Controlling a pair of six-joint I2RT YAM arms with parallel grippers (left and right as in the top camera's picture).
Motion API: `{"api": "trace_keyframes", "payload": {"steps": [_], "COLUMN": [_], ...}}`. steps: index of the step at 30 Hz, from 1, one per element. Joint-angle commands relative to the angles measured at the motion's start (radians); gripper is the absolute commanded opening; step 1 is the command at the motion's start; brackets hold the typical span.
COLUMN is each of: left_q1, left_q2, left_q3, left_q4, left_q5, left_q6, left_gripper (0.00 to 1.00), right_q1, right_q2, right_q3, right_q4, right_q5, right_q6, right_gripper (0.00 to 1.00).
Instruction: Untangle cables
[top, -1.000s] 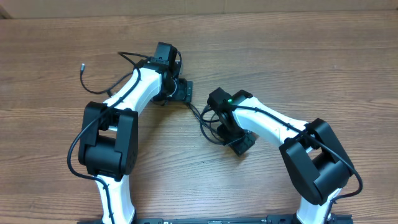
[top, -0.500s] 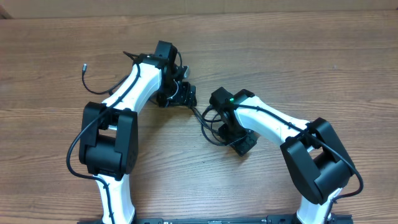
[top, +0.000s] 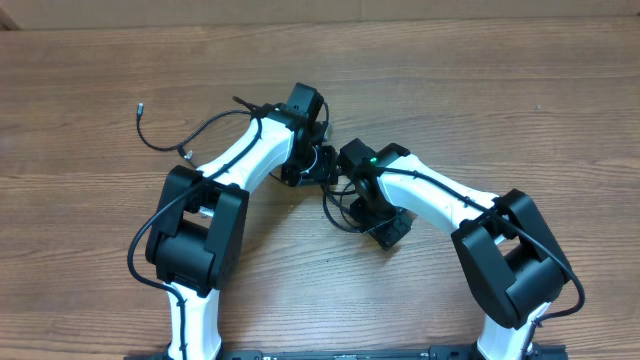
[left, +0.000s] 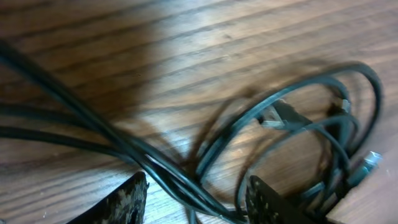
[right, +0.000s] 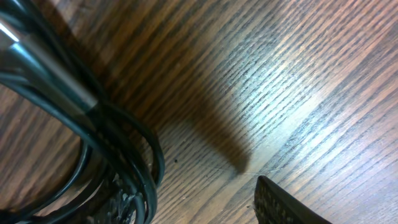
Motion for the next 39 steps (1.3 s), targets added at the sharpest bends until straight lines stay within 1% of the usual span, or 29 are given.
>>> {"api": "trace_keyframes", "payload": {"steps": [1, 4, 6, 7, 8, 11, 12, 13, 16, 17, 18, 19, 21, 22, 24, 26, 29, 32, 33, 35, 37, 39], "left_q1": [-0.002, -0.002, -0.002, -0.002, -0.002, -0.002, -0.002, -0.002, -0.001, -0.001, -0.001, 0.0, 0.006, 0.01, 0.028, 0.049, 0.091, 0.152, 0.176, 0.217, 0.264, 0.317], "left_q2": [0.013, 0.013, 0.013, 0.013, 0.013, 0.013, 0.013, 0.013, 0.013, 0.013, 0.013, 0.013, 0.012, 0.012, 0.012, 0.012, 0.012, 0.012, 0.012, 0.012, 0.012, 0.012], "left_q3": [-0.037, -0.06, -0.063, -0.063, -0.063, -0.066, -0.07, -0.08, -0.101, -0.105, -0.105, -0.104, -0.094, -0.084, -0.046, -0.01, 0.011, 0.011, 0.011, 0.011, 0.011, 0.011], "left_q4": [0.038, 0.064, 0.066, 0.069, 0.069, 0.072, 0.078, 0.095, 0.131, 0.137, 0.138, 0.138, 0.128, 0.115, 0.072, 0.031, 0.009, -0.008, -0.012, -0.017, -0.023, -0.024], "left_q5": [-0.055, -0.067, -0.12, -0.176, -0.195, -0.211, -0.213, -0.214, -0.214, -0.214, -0.214, -0.209, -0.199, -0.191, -0.158, -0.156, -0.157, -0.155, -0.147, -0.125, -0.089, -0.026], "left_q6": [-0.114, -0.137, -0.159, -0.182, -0.192, -0.199, -0.199, -0.199, -0.199, -0.199, -0.199, -0.198, -0.198, -0.19, -0.136, -0.117, -0.103, -0.105, -0.104, -0.104, -0.093, -0.05], "left_gripper": [0.49, 0.44, 0.43, 0.45, 0.41, 0.17, 0.12, 0.12, 0.22, 0.22, 0.16, 0.04, 0.04, 0.04, 0.04, 0.04, 0.04, 0.04, 0.04, 0.04, 0.04, 0.04], "right_q1": [-0.002, -0.002, -0.002, -0.002, -0.002, -0.002, -0.002, -0.002, -0.002, -0.002, -0.002, -0.002, -0.002, -0.005, -0.018, -0.034, -0.056, -0.061, -0.06, -0.058, -0.058, -0.052], "right_q2": [0.009, 0.009, 0.009, 0.009, 0.009, 0.009, 0.009, 0.009, 0.009, 0.009, 0.009, 0.009, 0.009, 0.009, 0.008, 0.006, 0.005, 0.005, 0.005, 0.005, 0.005, 0.005], "right_q3": [-0.029, -0.029, -0.029, -0.029, -0.029, -0.029, -0.029, -0.029, -0.029, -0.029, -0.029, -0.029, -0.028, -0.024, -0.001, 0.035, 0.09, 0.108, 0.108, 0.108, 0.108, 0.107], "right_q4": [0.024, 0.027, 0.027, 0.027, 0.027, 0.027, 0.026, 0.026, 0.027, 0.027, 0.027, 0.027, 0.027, 0.026, 0.011, -0.017, -0.056, -0.037, -0.031, -0.026, -0.026, -0.025], "right_q5": [-0.01, -0.01, -0.01, -0.01, -0.01, -0.01, -0.011, -0.013, -0.029, -0.029, -0.029, -0.029, -0.031, -0.04, -0.059, -0.069, -0.071, -0.077, -0.075, -0.06, -0.023, 0.025], "right_q6": [-0.003, -0.003, -0.003, -0.003, -0.003, -0.003, -0.003, -0.003, -0.003, -0.003, -0.004, -0.004, -0.02, -0.068, -0.16, -0.241, -0.283, -0.288, -0.288, -0.289, -0.288, -0.288], "right_gripper": [0.6, 0.6, 0.6, 0.6, 0.6, 0.6, 0.6, 0.6, 0.6, 0.6, 0.6, 0.56, 0.47, 0.4, 0.33, 0.22, 0.21, 0.19, 0.15, 0.04, 0.04, 0.04]}}
